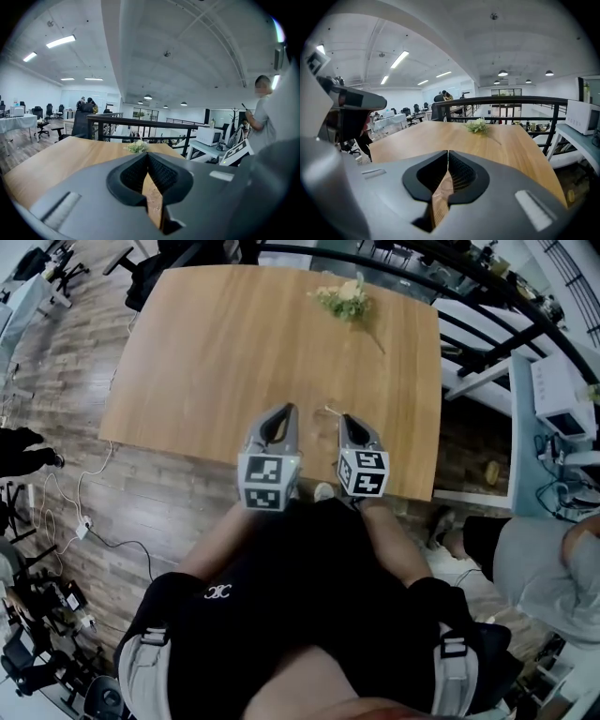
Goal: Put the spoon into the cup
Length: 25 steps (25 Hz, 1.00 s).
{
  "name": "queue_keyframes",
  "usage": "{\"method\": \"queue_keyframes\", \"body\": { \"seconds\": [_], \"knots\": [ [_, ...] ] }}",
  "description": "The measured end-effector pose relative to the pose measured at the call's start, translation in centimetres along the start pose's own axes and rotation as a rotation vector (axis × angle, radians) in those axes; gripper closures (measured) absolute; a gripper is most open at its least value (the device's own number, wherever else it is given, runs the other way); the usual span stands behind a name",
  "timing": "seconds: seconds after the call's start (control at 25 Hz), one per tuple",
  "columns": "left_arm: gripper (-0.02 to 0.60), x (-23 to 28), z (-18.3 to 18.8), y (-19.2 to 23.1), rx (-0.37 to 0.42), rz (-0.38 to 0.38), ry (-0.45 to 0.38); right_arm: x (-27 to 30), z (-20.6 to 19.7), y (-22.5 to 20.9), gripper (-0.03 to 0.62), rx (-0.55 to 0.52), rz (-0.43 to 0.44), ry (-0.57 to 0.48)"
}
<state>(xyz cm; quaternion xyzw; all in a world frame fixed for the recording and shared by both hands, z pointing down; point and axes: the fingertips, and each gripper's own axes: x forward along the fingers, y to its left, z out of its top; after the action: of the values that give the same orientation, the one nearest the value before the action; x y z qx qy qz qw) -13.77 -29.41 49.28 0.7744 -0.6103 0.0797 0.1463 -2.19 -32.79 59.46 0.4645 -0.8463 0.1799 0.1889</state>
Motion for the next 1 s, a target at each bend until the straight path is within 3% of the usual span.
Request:
{"method": "queue_keyframes", "body": {
  "seconds": [0.36, 0.72, 1.0],
  "knots": [
    [0.571, 0.0, -0.2, -0.2, -0.007, 0.037, 0.02, 3.8, -4.2, 0.3, 0.583, -0.001, 0.082, 0.148],
    [0.571, 0.0, -0.3, 0.7, -0.01, 0.081, 0.029, 5.1, -6.1, 1.1, 0.568, 0.001, 0.127, 0.214],
    [0.571, 1.1, 0.5, 0.7, 0.002, 0.072, 0.021, 5.7, -6.1, 1.4, 0.407, 0.009, 0.172, 0.232]
  ]
}}
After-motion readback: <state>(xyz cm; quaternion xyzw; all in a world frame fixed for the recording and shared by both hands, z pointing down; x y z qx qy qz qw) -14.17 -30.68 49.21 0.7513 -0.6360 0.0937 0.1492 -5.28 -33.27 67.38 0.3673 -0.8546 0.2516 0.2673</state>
